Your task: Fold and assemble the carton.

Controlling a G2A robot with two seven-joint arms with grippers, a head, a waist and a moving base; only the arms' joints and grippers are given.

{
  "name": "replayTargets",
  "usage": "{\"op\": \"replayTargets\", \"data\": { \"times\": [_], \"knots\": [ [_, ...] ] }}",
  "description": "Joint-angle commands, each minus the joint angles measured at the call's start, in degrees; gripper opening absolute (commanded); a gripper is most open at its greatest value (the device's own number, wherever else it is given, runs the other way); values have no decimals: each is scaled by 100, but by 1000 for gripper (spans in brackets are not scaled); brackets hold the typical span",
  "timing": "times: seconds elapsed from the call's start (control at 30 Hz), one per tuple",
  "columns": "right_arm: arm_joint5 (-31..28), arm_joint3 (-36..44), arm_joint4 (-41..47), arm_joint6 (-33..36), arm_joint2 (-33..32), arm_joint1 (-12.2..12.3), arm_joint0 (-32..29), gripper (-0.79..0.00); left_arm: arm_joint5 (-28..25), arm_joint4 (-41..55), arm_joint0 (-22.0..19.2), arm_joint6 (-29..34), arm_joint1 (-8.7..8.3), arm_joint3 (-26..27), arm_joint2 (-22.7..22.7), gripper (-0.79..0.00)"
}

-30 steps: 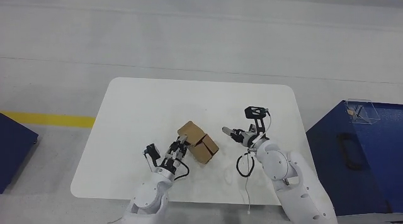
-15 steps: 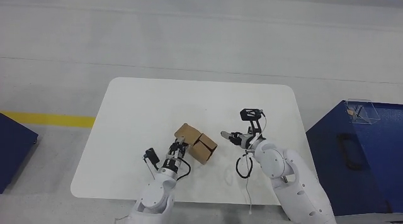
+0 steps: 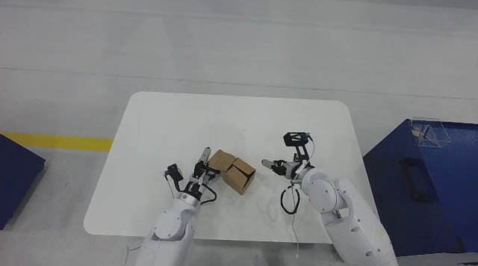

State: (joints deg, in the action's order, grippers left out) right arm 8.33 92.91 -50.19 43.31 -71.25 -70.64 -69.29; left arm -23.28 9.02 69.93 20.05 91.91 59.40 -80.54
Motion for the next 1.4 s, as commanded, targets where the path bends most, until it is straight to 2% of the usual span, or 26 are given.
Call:
{"op": "replayTargets", "data": {
  "times": [0.0,0.13,0.27,0.5,0.63,0.77,0.9,1.0,1.37],
  "knots": [
    [-1,0,-1,3,-7,1,0,0,-100,-20,-130,49,-19,-224,-23,0],
    [3,27,-16,-15,12,-1,-18,0,-59,211,-434,250,-30,-702,-26,0],
    [2,37,-50,0,33,-2,-20,0,-227,337,-544,309,-19,-986,51,0],
    [-169,-74,-126,152,-12,23,-15,0,-487,733,-688,478,-17,-1207,60,0],
    [-293,-184,-199,248,-67,47,-14,0,-613,1129,-732,1018,-44,-1253,4,0],
    [-326,-277,-228,258,-42,48,-7,0,-885,1290,-709,1529,-80,-1202,2,0],
    [-303,-368,-281,249,63,34,22,0,-1149,1461,-600,1768,-110,-1023,-21,0],
    [-295,-445,-327,237,135,24,53,0,-1314,1439,-488,1809,-141,-817,-40,0],
    [-303,-773,-301,167,310,-21,224,0,-1379,1171,-173,1823,-198,-182,172,0]
  ]
}}
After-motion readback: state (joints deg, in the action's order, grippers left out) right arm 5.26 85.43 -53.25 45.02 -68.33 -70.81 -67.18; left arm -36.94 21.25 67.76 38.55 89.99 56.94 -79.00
